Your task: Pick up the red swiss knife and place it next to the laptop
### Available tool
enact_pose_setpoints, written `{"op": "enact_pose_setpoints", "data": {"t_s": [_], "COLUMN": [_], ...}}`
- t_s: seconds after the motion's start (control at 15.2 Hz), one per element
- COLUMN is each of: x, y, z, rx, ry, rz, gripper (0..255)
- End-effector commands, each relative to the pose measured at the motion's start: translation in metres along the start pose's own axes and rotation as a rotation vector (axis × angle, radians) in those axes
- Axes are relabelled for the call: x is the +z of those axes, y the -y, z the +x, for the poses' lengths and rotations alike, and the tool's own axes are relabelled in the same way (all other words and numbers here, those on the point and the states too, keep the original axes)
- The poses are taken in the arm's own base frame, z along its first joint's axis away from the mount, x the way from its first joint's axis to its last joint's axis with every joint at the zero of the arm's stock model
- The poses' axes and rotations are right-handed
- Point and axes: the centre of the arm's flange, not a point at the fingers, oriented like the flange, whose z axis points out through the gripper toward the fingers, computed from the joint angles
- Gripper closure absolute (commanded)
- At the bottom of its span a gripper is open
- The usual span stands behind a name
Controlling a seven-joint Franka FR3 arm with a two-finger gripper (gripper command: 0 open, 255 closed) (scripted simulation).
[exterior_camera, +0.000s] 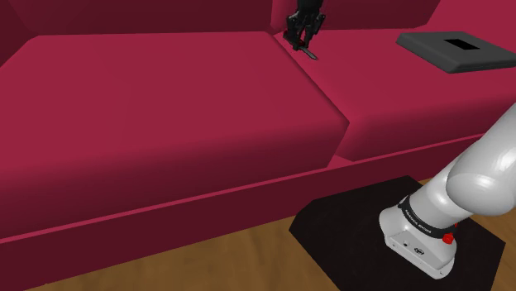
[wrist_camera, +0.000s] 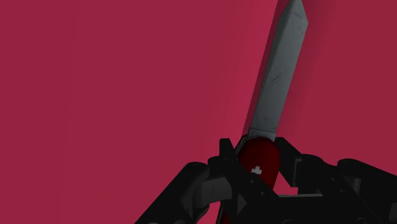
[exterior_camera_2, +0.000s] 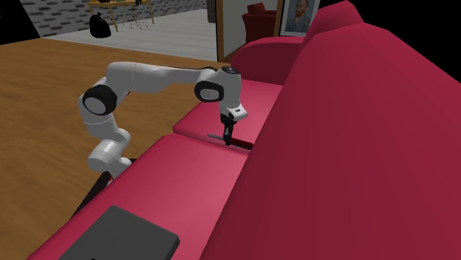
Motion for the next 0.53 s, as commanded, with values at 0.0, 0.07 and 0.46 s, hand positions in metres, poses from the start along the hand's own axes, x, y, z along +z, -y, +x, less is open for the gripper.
{"op": "enact_pose_setpoints", "data": {"t_s": [0.0, 0.07, 0.46], "x": [-0.009, -0.014, -0.046], "y": [0.000, 0.000, 0.000], "z": [0.000, -0.001, -0.001], "rx": [0.000, 0.000, 0.000], "ry": [0.000, 0.000, 0.000], "rz": [0.000, 0.000, 0.000], "gripper": [255, 255, 255]}}
